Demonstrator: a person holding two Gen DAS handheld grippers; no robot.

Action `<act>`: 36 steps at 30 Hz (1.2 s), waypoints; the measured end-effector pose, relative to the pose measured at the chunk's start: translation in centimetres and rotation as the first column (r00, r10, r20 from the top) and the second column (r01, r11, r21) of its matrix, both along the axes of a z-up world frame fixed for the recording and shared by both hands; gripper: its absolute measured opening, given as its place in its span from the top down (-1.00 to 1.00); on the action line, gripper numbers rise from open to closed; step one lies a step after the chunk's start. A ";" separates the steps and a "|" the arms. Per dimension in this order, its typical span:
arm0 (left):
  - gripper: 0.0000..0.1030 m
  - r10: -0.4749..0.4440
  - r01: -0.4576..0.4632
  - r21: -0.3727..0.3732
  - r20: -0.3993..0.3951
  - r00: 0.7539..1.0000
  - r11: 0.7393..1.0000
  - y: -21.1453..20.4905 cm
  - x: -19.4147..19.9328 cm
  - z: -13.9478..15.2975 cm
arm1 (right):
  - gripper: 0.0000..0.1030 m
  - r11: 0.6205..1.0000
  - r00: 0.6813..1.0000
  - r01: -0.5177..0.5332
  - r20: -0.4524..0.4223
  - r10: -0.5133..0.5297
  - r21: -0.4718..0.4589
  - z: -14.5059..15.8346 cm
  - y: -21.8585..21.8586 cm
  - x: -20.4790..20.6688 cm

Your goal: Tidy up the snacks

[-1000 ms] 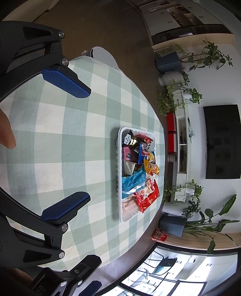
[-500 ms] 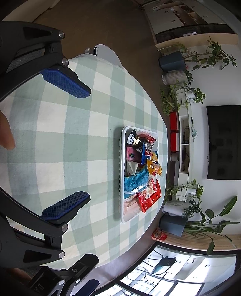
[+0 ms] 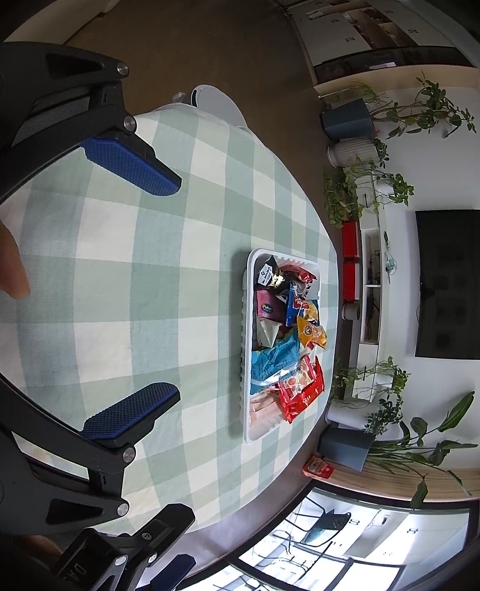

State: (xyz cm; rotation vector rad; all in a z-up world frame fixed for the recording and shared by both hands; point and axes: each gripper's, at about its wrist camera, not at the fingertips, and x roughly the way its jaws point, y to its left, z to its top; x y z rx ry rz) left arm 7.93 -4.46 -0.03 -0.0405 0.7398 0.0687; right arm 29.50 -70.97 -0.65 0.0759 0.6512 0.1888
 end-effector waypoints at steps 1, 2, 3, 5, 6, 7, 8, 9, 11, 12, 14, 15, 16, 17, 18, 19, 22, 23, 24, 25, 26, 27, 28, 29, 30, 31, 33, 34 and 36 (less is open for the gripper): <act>-0.99 0.001 -0.001 0.000 0.000 1.000 1.000 0.0 0.0 0.0 | -1.00 1.000 1.000 0.000 0.000 0.000 0.000 -0.1 0.0 0.0; -0.99 0.001 -0.001 0.001 0.000 1.000 1.000 0.0 0.0 0.0 | -1.00 1.000 1.000 0.000 0.000 0.000 0.001 0.0 0.0 0.0; -0.99 0.000 0.000 0.001 0.000 1.000 1.000 0.0 0.0 0.0 | -1.00 1.000 1.000 0.000 -0.001 0.000 0.000 0.0 0.0 0.0; -0.99 -0.001 0.001 0.001 -0.003 1.000 1.000 0.0 0.0 -0.1 | -1.00 1.000 1.000 0.000 -0.002 0.000 0.000 0.0 0.0 0.0; -0.99 -0.002 0.002 0.000 -0.005 1.000 1.000 0.0 0.0 -0.1 | -1.00 1.000 1.000 0.001 -0.001 -0.001 0.001 0.0 0.0 0.0; -0.99 -0.002 0.002 0.000 -0.006 1.000 1.000 0.0 0.0 -0.2 | -1.00 1.000 1.000 0.000 -0.002 0.000 0.001 -0.1 0.0 -0.1; -0.99 -0.003 0.003 -0.001 -0.008 1.000 1.000 0.0 0.0 -0.3 | -1.00 1.000 1.000 -0.001 -0.002 0.001 -0.001 0.0 0.0 0.0; -0.99 -0.004 0.004 -0.002 -0.009 1.000 1.000 0.0 0.1 -0.3 | -1.00 1.000 1.000 0.000 -0.002 0.000 -0.001 0.1 0.0 0.0; -0.99 -0.004 0.004 -0.004 -0.011 1.000 1.000 0.0 0.1 -0.4 | -1.00 1.000 1.000 0.000 -0.002 0.000 0.000 0.1 0.0 0.0; -0.99 -0.004 0.004 -0.004 -0.011 1.000 1.000 0.0 0.1 -0.4 | -1.00 1.000 1.000 0.000 -0.002 0.000 0.000 0.1 0.0 0.0; -0.99 -0.004 0.004 -0.005 -0.011 1.000 1.000 0.0 0.1 -0.4 | -1.00 1.000 1.000 0.000 -0.001 0.000 -0.001 0.1 0.1 -0.1; -0.99 -0.004 0.004 -0.004 -0.011 1.000 1.000 0.0 0.1 -0.4 | -1.00 1.000 1.000 0.000 -0.002 0.000 -0.001 0.1 0.1 -0.1; -0.99 -0.005 0.005 -0.004 -0.011 1.000 1.000 0.0 0.1 -0.4 | -1.00 1.000 1.000 0.000 -0.003 0.000 -0.001 0.0 0.0 -0.1; -0.99 -0.005 0.005 -0.004 -0.012 1.000 1.000 0.0 0.1 -0.4 | -1.00 1.000 1.000 0.000 -0.003 0.000 -0.001 0.1 0.1 -0.1; -0.99 -0.004 0.004 -0.005 -0.011 1.000 1.000 0.0 0.1 -0.4 | -1.00 1.000 1.000 0.000 -0.003 0.000 0.000 0.1 0.1 -0.1; -0.99 -0.004 0.004 -0.005 -0.011 1.000 1.000 0.0 0.1 -0.4 | -1.00 1.000 1.000 0.000 -0.003 0.000 0.000 0.1 0.0 -0.1; -0.99 -0.004 0.004 -0.005 -0.012 1.000 1.000 0.0 0.1 -0.4 | -1.00 1.000 1.000 0.000 -0.003 0.000 0.000 0.2 0.1 -0.1; -0.99 -0.003 0.003 -0.004 -0.011 1.000 1.000 0.0 0.1 -0.4 | -1.00 1.000 1.000 0.000 -0.002 0.000 -0.001 0.2 0.1 -0.1; -0.99 -0.004 0.004 -0.005 -0.011 1.000 1.000 0.0 0.1 -0.4 | -1.00 1.000 1.000 0.000 -0.003 0.000 -0.002 0.2 0.1 -0.1; -0.99 -0.005 0.005 -0.005 -0.012 1.000 1.000 0.0 0.1 -0.4 | -1.00 1.000 1.000 0.000 -0.003 0.000 -0.002 0.1 0.0 -0.1; -0.99 -0.004 0.004 -0.005 -0.012 1.000 1.000 0.0 0.1 -0.4 | -1.00 1.000 1.000 0.000 -0.003 0.000 -0.001 0.2 0.1 -0.1; -0.99 -0.004 0.004 -0.005 -0.012 1.000 1.000 0.0 0.1 -0.4 | -1.00 1.000 1.000 0.000 -0.004 0.000 -0.001 0.2 0.1 -0.1; -0.99 -0.005 0.005 -0.006 -0.012 1.000 1.000 0.0 0.1 -0.4 | -1.00 1.000 1.000 0.000 -0.004 0.000 -0.001 0.2 0.1 -0.1; -0.99 -0.005 0.005 -0.006 -0.012 1.000 1.000 0.0 0.1 -0.4 | -1.00 1.000 1.000 0.000 -0.004 0.000 -0.001 0.2 0.1 -0.1; -0.99 -0.004 0.004 -0.005 -0.012 1.000 1.000 0.0 0.1 -0.3 | -1.00 1.000 1.000 0.000 -0.004 0.000 -0.001 0.3 0.1 -0.1; -0.99 -0.004 0.004 -0.004 -0.012 1.000 1.000 0.0 0.1 -0.4 | -1.00 1.000 1.000 0.000 -0.004 0.000 -0.002 0.2 0.1 -0.2; -0.99 -0.004 0.004 -0.006 -0.012 1.000 1.000 0.0 0.1 -0.3 | -1.00 1.000 1.000 0.000 -0.004 0.000 -0.001 0.3 0.1 -0.1; -0.99 -0.004 0.004 -0.006 -0.012 1.000 1.000 0.0 0.1 -0.3 | -1.00 1.000 1.000 0.000 -0.004 0.000 -0.002 0.3 0.1 -0.1; -0.99 -0.005 0.005 -0.005 -0.014 1.000 1.000 -0.1 0.0 -0.5 | -1.00 1.000 1.000 0.000 -0.005 0.000 -0.002 0.3 0.1 -0.1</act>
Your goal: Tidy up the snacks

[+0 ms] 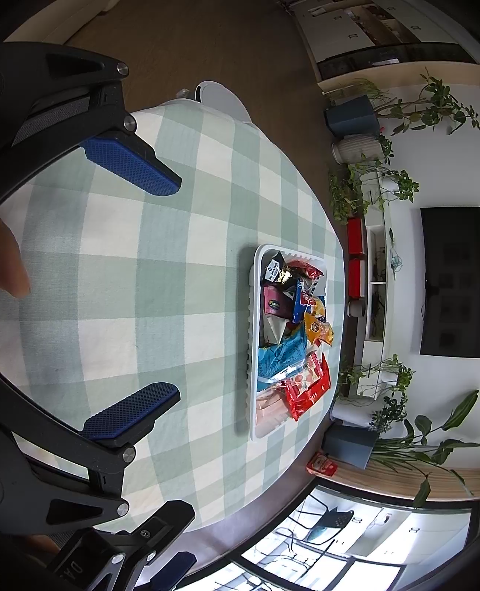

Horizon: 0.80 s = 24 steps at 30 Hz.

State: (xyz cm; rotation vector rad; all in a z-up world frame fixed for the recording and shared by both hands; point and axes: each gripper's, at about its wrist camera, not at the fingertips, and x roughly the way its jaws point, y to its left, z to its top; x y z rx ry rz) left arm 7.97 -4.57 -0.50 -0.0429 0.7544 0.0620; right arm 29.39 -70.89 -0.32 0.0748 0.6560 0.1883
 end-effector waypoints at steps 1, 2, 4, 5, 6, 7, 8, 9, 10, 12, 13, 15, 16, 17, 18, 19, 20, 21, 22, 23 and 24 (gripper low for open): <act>-0.99 -0.001 0.001 0.000 -0.001 1.000 1.000 -0.1 -0.1 -0.1 | -1.00 1.000 1.000 -0.001 -0.002 0.001 0.000 -0.1 0.0 0.0; -0.99 -0.002 0.002 0.000 -0.001 1.000 1.000 -0.1 -0.1 -0.1 | -1.00 1.000 1.000 0.000 -0.001 0.000 0.000 0.0 0.0 0.0; -0.99 -0.004 0.004 0.000 -0.002 1.000 1.000 -0.3 -0.1 -0.2 | -1.00 1.000 1.000 0.000 -0.001 0.000 0.000 0.0 0.0 0.0; -0.99 -0.003 0.003 0.000 -0.002 1.000 1.000 -0.3 -0.1 -0.2 | -1.00 1.000 1.000 0.000 0.000 0.000 0.000 0.0 0.0 0.0; -0.99 -0.004 0.004 -0.001 -0.002 1.000 1.000 -0.3 -0.1 -0.2 | -1.00 1.000 1.000 0.000 0.000 0.000 0.000 0.1 0.0 0.0; -0.99 -0.004 0.004 -0.001 -0.002 1.000 1.000 -0.3 -0.1 -0.2 | -1.00 1.000 1.000 0.000 0.000 0.000 0.000 0.1 0.0 0.0; -0.99 -0.004 0.004 -0.001 -0.003 1.000 1.000 -0.3 -0.1 -0.2 | -1.00 1.000 1.000 0.000 -0.001 0.000 -0.001 0.1 0.0 0.0; -0.99 -0.004 0.004 -0.001 -0.003 1.000 1.000 -0.3 -0.1 -0.2 | -1.00 1.000 1.000 -0.001 -0.002 0.001 0.000 0.1 0.0 0.0; -0.99 -0.005 0.005 -0.002 -0.004 1.000 1.000 -0.4 -0.1 -0.2 | -1.00 1.000 1.000 -0.001 -0.002 0.001 0.000 0.1 0.0 0.0; -0.99 -0.004 0.004 -0.002 -0.003 1.000 1.000 -0.3 -0.1 -0.2 | -1.00 1.000 1.000 -0.001 -0.001 0.001 -0.001 0.1 0.0 0.0; -0.99 -0.004 0.004 -0.002 -0.004 1.000 1.000 -0.4 -0.1 -0.3 | -1.00 1.000 1.000 -0.001 -0.001 0.001 -0.001 0.0 0.0 -0.1; -0.99 -0.005 0.005 -0.004 -0.004 1.000 1.000 -0.4 -0.1 -0.3 | -1.00 1.000 1.000 -0.001 -0.003 0.001 -0.001 0.2 0.0 -0.1; -0.99 -0.004 0.004 -0.004 -0.004 1.000 1.000 -0.4 -0.1 -0.3 | -1.00 1.000 1.000 -0.001 -0.003 0.001 0.000 0.2 0.0 -0.1; -0.99 -0.003 0.003 -0.003 -0.004 1.000 1.000 -0.3 -0.1 -0.2 | -1.00 1.000 1.000 0.000 -0.003 0.000 0.000 0.2 0.0 -0.1; -0.99 -0.004 0.004 -0.004 -0.004 1.000 1.000 -0.3 -0.1 -0.2 | -1.00 1.000 1.000 0.000 -0.002 0.000 -0.001 0.2 0.0 -0.1; -0.99 -0.004 0.004 -0.003 -0.004 1.000 1.000 -0.4 -0.1 -0.3 | -1.00 1.000 1.000 0.000 -0.002 0.000 -0.001 0.2 0.0 -0.1; -0.99 -0.004 0.004 -0.003 -0.004 1.000 1.000 -0.3 -0.1 -0.3 | -1.00 1.000 1.000 -0.001 -0.002 0.001 -0.001 0.2 0.0 -0.1; -0.99 -0.004 0.004 -0.003 -0.005 1.000 1.000 -0.3 -0.1 -0.2 | -1.00 1.000 1.000 -0.001 -0.003 0.001 0.000 0.2 0.0 -0.1; -0.99 -0.005 0.005 -0.003 -0.005 1.000 1.000 -0.4 -0.1 -0.3 | -1.00 1.000 1.000 -0.001 -0.003 0.001 -0.001 0.2 0.0 -0.1; -0.99 -0.005 0.005 -0.004 -0.005 1.000 1.000 -0.3 0.0 -0.2 | -1.00 1.000 1.000 -0.001 -0.004 0.001 -0.001 0.2 0.0 -0.1; -0.99 -0.004 0.004 -0.003 -0.005 1.000 1.000 -0.3 0.0 -0.2 | -1.00 1.000 1.000 -0.001 -0.004 0.001 -0.001 0.3 0.0 -0.1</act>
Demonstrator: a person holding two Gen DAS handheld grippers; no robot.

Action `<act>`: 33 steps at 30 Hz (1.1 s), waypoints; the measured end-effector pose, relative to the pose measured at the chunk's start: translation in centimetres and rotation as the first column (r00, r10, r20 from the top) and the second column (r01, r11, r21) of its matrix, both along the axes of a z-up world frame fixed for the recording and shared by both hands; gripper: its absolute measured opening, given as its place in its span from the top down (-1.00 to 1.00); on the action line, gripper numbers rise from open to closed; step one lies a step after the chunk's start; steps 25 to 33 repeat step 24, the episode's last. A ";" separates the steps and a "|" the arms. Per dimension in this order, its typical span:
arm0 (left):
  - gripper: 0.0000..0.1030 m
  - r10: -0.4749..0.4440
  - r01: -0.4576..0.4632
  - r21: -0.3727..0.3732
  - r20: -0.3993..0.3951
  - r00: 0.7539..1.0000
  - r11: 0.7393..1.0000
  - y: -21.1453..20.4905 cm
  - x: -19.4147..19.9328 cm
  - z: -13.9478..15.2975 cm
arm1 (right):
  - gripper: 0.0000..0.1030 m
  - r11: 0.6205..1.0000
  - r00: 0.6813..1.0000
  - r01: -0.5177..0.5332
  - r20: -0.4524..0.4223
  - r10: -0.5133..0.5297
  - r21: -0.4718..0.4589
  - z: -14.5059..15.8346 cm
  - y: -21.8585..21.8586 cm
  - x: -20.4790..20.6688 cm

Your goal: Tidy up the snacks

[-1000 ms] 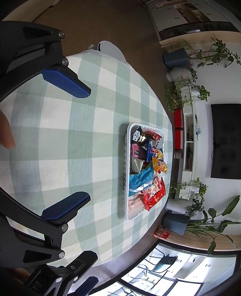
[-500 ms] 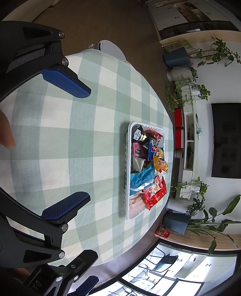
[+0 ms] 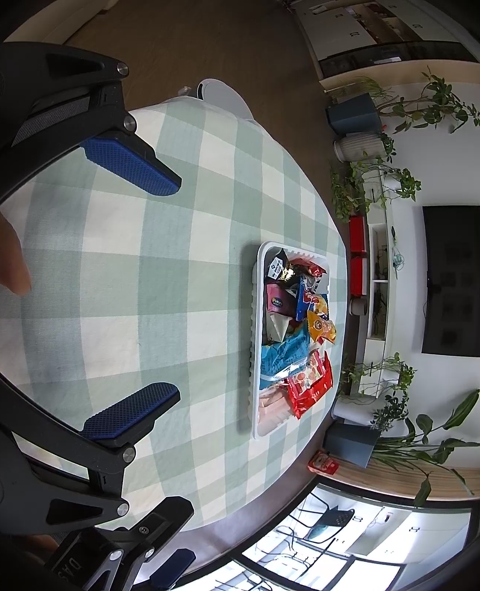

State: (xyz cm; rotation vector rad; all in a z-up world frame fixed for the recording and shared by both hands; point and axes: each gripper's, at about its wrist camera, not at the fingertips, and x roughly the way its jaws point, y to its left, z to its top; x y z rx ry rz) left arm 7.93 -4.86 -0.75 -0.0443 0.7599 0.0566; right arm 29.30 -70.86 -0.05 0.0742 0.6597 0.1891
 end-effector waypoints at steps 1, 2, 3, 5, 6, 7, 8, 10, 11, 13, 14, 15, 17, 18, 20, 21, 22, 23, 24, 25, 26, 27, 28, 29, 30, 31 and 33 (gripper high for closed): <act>-0.99 0.001 -0.001 0.001 -0.001 1.000 1.000 -0.1 0.0 -0.1 | -1.00 1.000 1.000 0.000 0.000 0.000 0.000 -0.1 0.0 0.0; -0.99 0.000 0.000 0.000 -0.001 1.000 1.000 -0.1 -0.1 -0.1 | -1.00 1.000 1.000 0.000 0.000 0.000 0.000 0.0 0.0 0.0; -0.99 0.000 0.000 -0.001 -0.001 1.000 1.000 -0.1 -0.1 -0.1 | -1.00 1.000 1.000 0.000 0.000 0.000 0.000 0.0 0.0 0.0; -0.99 0.000 0.000 -0.002 0.000 1.000 1.000 -0.1 -0.1 -0.1 | -1.00 1.000 1.000 0.001 0.000 -0.001 0.000 0.1 0.0 0.0; -0.99 0.002 -0.002 -0.001 -0.001 1.000 1.000 -0.2 -0.1 -0.1 | -1.00 1.000 1.000 0.001 0.000 -0.001 0.000 0.1 0.0 0.0; -0.99 0.002 -0.002 -0.001 -0.001 1.000 1.000 -0.1 0.0 -0.1 | -1.00 1.000 1.000 0.001 -0.001 -0.001 0.000 0.1 0.0 0.0; -0.99 0.001 -0.001 -0.003 -0.003 1.000 1.000 -0.1 -0.1 -0.2 | -1.00 1.000 1.000 0.000 -0.001 0.000 0.000 0.1 0.0 0.0; -0.99 0.003 -0.003 -0.004 -0.004 1.000 1.000 -0.2 -0.2 -0.3 | -1.00 1.000 1.000 0.000 -0.001 0.000 -0.001 0.1 0.0 0.0; -0.99 0.005 -0.005 -0.003 -0.005 1.000 1.000 -0.3 -0.2 -0.4 | -1.00 1.000 1.000 0.000 -0.002 0.000 0.000 0.1 0.0 0.0; -0.99 0.007 -0.007 -0.001 -0.007 1.000 1.000 -0.3 -0.3 -0.5 | -1.00 1.000 1.000 0.000 -0.002 0.000 -0.001 0.1 0.0 0.0; -0.99 0.006 -0.006 0.000 -0.009 1.000 1.000 -0.3 -0.3 -0.5 | -1.00 1.000 1.000 -0.001 -0.002 0.001 -0.001 0.1 0.0 0.0; -0.99 0.005 -0.005 0.001 -0.011 1.000 1.000 -0.3 -0.3 -0.5 | -1.00 1.000 1.000 -0.001 -0.003 0.001 0.000 0.2 0.0 0.0; -0.99 0.003 -0.003 -0.002 -0.010 1.000 1.000 -0.4 -0.4 -0.5 | -1.00 1.000 1.000 0.000 -0.003 0.000 0.000 0.2 0.0 -0.1; -0.99 -0.001 0.001 -0.005 -0.008 1.000 1.000 -0.5 -0.5 -0.5 | -1.00 1.000 1.000 0.000 -0.002 0.000 -0.001 0.2 0.0 -0.1; -0.99 0.003 -0.003 0.005 0.005 1.000 1.000 -0.6 -0.8 -0.5 | -1.00 1.000 1.000 0.000 -0.004 0.000 0.001 0.2 0.0 -0.1; -0.99 0.006 -0.006 0.014 0.015 1.000 1.000 -0.6 -0.9 -0.4 | -1.00 1.000 1.000 0.000 -0.004 0.000 0.001 0.2 0.0 -0.1; -0.99 0.006 -0.007 0.023 0.023 1.000 1.000 -0.7 -1.0 -0.3 | -1.00 1.000 1.000 0.000 -0.004 0.000 0.000 0.3 0.0 -0.1; -0.99 0.006 -0.007 0.021 0.024 1.000 1.000 -0.7 -1.1 -0.3 | -1.00 1.000 1.000 0.000 -0.004 0.000 0.000 0.3 0.0 -0.1; -0.99 0.005 -0.005 0.007 0.022 1.000 1.000 -0.7 -1.2 -0.3 | -1.00 1.000 1.000 0.002 -0.006 -0.002 0.003 0.2 -0.1 -0.1; -0.99 0.005 -0.005 0.007 0.022 1.000 1.000 -0.7 -1.2 -0.3 | -1.00 1.000 1.000 0.002 -0.006 -0.002 0.003 0.2 -0.1 -0.1; -0.99 0.005 -0.005 0.007 0.022 1.000 1.000 -0.7 -1.2 -0.3 | -1.00 1.000 1.000 0.002 -0.006 -0.002 0.003 0.2 -0.1 -0.1; -0.99 0.005 -0.005 0.007 0.022 1.000 1.000 -0.7 -1.2 -0.3 | -1.00 1.000 1.000 0.002 -0.006 -0.002 0.003 0.2 -0.1 -0.1; -0.99 0.005 -0.005 0.007 0.022 1.000 1.000 -0.7 -1.2 -0.3 | -1.00 1.000 1.000 0.002 -0.006 -0.002 0.003 0.2 -0.1 -0.1; -0.99 0.005 -0.005 0.007 0.022 1.000 1.000 -0.7 -1.2 -0.3 | -1.00 1.000 1.000 0.002 -0.006 -0.002 0.003 0.2 -0.1 -0.1; -0.99 0.005 -0.005 0.007 0.022 1.000 1.000 -0.7 -1.2 -0.3 | -1.00 1.000 1.000 0.002 -0.006 -0.002 0.003 0.2 -0.1 -0.1; -0.99 0.005 -0.005 0.007 0.022 1.000 1.000 -0.7 -1.2 -0.3 | -1.00 1.000 1.000 0.002 -0.006 -0.002 0.003 0.2 -0.1 -0.1; -0.99 0.005 -0.005 0.007 0.022 1.000 1.000 -0.7 -1.2 -0.3 | -1.00 1.000 1.000 0.002 -0.006 -0.002 0.003 0.2 -0.1 -0.1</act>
